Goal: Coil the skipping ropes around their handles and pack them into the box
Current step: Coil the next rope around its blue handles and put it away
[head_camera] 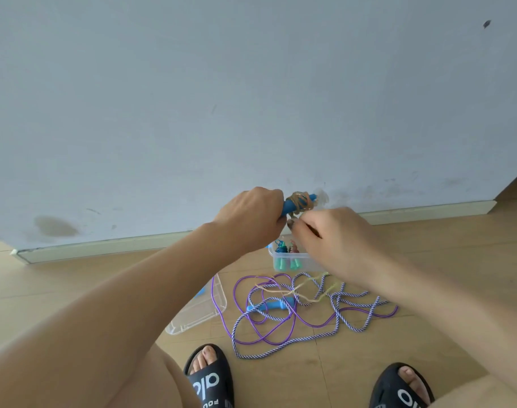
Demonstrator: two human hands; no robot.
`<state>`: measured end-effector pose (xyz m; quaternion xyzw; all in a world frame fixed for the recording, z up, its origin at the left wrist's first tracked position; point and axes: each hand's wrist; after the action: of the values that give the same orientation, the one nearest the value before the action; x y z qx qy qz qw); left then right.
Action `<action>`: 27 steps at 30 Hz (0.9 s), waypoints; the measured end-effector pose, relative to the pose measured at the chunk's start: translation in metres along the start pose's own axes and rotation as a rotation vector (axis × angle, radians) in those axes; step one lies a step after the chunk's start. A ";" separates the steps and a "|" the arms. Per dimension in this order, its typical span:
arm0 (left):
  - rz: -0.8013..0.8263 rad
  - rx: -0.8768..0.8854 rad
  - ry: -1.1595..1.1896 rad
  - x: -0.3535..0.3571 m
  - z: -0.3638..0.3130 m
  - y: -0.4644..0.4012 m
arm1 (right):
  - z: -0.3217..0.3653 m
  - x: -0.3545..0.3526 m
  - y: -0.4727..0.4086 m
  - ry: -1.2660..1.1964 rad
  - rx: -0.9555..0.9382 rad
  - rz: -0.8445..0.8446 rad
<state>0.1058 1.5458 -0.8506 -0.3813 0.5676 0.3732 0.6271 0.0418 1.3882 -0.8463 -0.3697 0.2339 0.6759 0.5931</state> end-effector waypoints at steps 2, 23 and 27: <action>0.033 0.039 -0.105 0.005 -0.002 0.001 | 0.003 -0.012 -0.001 0.094 -0.087 -0.051; -0.096 0.389 -0.428 0.008 -0.022 0.026 | -0.016 -0.033 -0.030 -0.198 -0.181 -0.082; -0.169 0.419 -0.293 0.000 -0.027 0.033 | -0.020 -0.032 -0.035 -0.258 -0.136 -0.004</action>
<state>0.0648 1.5358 -0.8537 -0.2309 0.5019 0.2450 0.7967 0.0814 1.3596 -0.8294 -0.3198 0.1087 0.7307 0.5933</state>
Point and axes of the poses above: each hand's wrist, its own y-axis away from the middle knuckle, its own x-axis out of the palm, z = x × y, and after that the axes turned 11 degrees about -y, right-handed
